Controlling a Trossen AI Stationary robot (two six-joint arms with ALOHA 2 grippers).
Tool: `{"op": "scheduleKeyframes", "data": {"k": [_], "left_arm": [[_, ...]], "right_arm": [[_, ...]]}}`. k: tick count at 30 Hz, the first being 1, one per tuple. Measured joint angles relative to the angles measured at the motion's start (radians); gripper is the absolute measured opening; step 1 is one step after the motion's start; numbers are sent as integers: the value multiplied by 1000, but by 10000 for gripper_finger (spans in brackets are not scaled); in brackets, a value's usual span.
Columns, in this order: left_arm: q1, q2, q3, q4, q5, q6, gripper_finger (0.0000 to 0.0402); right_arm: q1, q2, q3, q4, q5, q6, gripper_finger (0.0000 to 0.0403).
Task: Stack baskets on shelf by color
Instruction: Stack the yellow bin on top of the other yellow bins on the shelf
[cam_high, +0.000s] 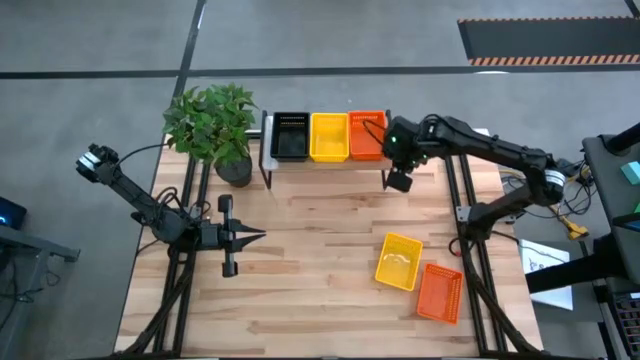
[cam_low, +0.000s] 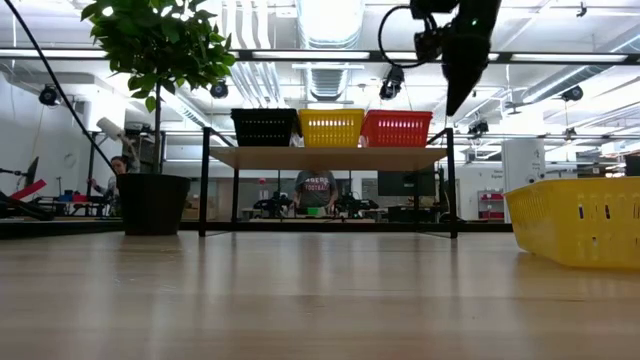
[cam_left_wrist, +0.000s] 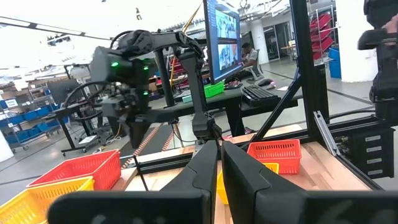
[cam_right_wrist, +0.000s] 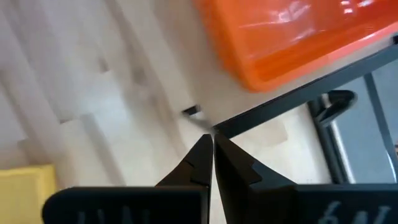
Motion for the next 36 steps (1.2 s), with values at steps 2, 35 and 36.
{"op": "scheduleKeyframes", "data": {"k": [2, 35, 36], "left_arm": [[0, 0, 0, 0, 0, 0, 8], [1, 0, 0, 0, 0, -24, 8], [1, 0, 0, 0, 0, -24, 8]], "right_arm": [[50, -18, -16, -3, -1, 41, 9], [986, -61, -365, 434, 215, 722, 9], [1002, -60, -365, 435, 224, 733, 9]]}}
